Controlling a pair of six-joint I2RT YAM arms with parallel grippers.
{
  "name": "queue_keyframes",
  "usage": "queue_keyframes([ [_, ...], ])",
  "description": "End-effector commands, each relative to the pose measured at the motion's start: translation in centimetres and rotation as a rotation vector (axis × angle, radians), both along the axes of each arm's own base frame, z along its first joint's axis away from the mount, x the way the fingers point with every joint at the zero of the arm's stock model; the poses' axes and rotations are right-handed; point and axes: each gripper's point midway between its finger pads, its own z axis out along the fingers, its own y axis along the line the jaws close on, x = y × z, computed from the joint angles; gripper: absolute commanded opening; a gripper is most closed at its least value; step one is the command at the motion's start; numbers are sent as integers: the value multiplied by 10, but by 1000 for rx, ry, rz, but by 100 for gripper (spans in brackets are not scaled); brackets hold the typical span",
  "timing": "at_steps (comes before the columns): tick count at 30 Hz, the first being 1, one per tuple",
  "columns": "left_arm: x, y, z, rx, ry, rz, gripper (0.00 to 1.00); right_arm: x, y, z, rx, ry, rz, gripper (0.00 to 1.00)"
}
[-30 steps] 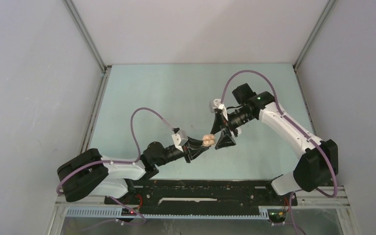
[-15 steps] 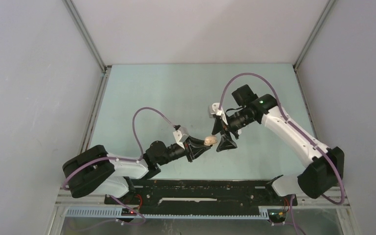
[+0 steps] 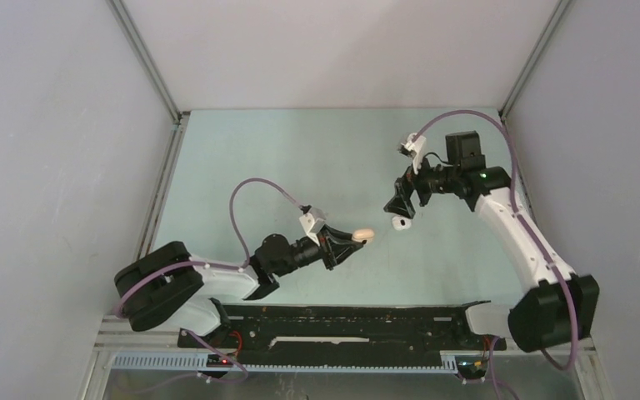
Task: Insert the wireless bluetooth earbuds into the charging case
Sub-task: Place the charging case at the center of the board.
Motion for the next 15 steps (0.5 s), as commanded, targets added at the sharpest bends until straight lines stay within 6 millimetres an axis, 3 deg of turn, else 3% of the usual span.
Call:
queue_keyframes([
  [1, 23, -7, 14, -65, 102, 84, 0, 48, -13, -27, -49, 61, -229, 100],
  [6, 42, -18, -5, -25, 248, 131, 1, 79, -42, -48, -118, 90, -433, 100],
  [9, 59, -24, -22, 26, 358, 164, 1, 90, -60, -48, -135, 90, -545, 100],
  [15, 92, -35, -35, -35, 571, 160, 5, 100, -87, -41, -128, 85, -687, 100],
])
